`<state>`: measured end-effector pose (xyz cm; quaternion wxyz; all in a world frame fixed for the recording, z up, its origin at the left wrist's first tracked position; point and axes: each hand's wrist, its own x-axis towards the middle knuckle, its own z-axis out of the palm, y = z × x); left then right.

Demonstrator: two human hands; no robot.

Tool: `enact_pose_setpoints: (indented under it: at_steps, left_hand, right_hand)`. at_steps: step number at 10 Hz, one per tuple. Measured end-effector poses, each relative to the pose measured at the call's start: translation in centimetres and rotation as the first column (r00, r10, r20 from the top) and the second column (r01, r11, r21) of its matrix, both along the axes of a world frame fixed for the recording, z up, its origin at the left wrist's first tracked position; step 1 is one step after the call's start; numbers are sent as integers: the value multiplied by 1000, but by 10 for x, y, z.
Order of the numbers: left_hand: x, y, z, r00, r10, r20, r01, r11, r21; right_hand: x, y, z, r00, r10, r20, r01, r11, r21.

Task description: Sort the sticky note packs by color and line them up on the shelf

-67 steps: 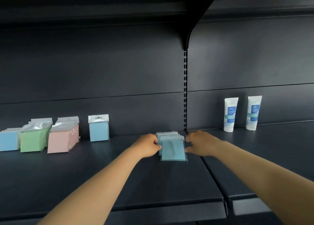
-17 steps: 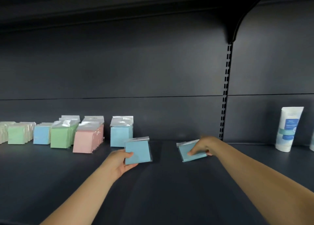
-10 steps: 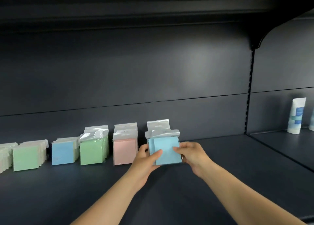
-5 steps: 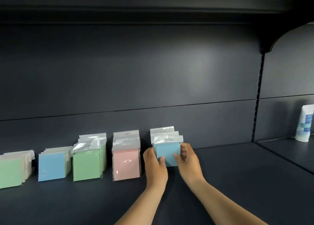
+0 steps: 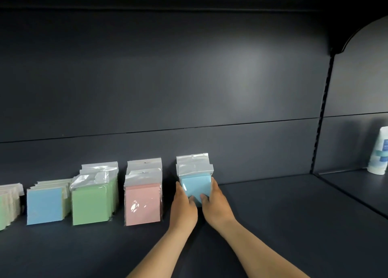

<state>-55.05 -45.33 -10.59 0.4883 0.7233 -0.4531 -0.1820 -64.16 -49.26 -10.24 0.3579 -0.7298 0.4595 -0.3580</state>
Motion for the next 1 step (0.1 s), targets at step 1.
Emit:
enact_pose_setpoints:
  at_steps: [1]
  left_hand:
    - [-6,8,6,999,11,-45,-12,1000,-9]
  right_hand:
    - [0,1,1,1000,-20,15,20,1000,6]
